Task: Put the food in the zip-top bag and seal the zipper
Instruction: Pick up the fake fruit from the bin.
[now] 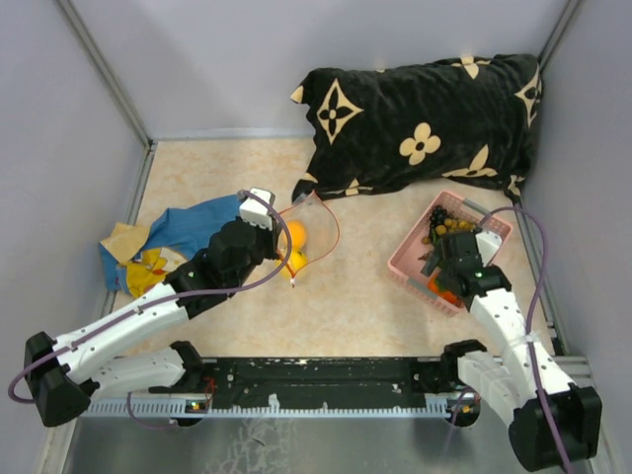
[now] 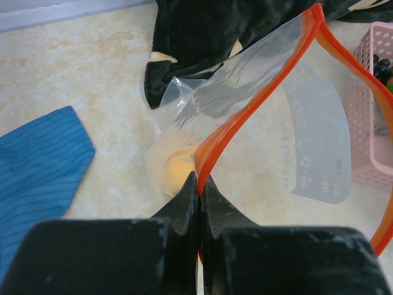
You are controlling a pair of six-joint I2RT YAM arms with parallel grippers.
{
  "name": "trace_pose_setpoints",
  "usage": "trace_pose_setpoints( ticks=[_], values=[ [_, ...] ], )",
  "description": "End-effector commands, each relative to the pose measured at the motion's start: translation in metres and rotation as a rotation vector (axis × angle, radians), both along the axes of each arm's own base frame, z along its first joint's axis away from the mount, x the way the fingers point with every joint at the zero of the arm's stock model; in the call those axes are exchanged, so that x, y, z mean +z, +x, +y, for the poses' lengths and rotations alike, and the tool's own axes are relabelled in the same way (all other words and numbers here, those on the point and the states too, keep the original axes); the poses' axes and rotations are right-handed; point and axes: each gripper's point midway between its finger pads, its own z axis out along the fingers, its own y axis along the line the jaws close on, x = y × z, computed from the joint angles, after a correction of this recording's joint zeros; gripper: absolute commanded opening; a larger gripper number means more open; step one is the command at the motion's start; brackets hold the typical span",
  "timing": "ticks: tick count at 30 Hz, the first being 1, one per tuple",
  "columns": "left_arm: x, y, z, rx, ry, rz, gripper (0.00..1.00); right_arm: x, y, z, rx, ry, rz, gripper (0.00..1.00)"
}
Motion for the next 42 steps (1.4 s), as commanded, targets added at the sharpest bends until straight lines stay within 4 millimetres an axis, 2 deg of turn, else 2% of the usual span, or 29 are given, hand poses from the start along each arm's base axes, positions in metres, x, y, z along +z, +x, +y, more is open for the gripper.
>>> trace_pose_setpoints(
  ticks=[1,11,15,19,22,32,36,42],
  values=[
    [0.014,0.000,0.000,-0.010,-0.033,-0.029,0.00,-0.013,0.013,-0.004,-0.074,0.015,-0.039,0.99],
    [0.012,0.000,0.000,-0.008,-0.033,-0.028,0.00,-0.054,0.011,0.001,-0.047,0.029,0.044,0.99],
    [0.011,0.000,0.000,-0.010,-0.030,-0.026,0.00,-0.054,0.012,0.003,-0.028,0.034,0.051,0.98],
    [0.011,0.000,-0.003,-0.022,-0.034,-0.025,0.00,-0.046,0.015,0.009,0.016,0.053,0.018,0.86],
    [0.011,0.000,-0.005,-0.031,-0.035,-0.021,0.00,-0.035,0.017,0.012,0.052,0.060,-0.017,0.76],
    [0.009,-0.003,-0.015,-0.072,-0.050,-0.007,0.00,0.004,0.024,0.031,0.142,0.141,-0.134,0.65],
    [0.009,-0.004,-0.019,-0.090,-0.056,0.001,0.00,0.044,0.036,0.046,0.219,0.159,-0.262,0.62],
    [0.011,-0.006,-0.026,-0.124,-0.071,0.012,0.00,0.102,0.047,0.080,0.374,0.138,-0.427,0.62]
  ],
)
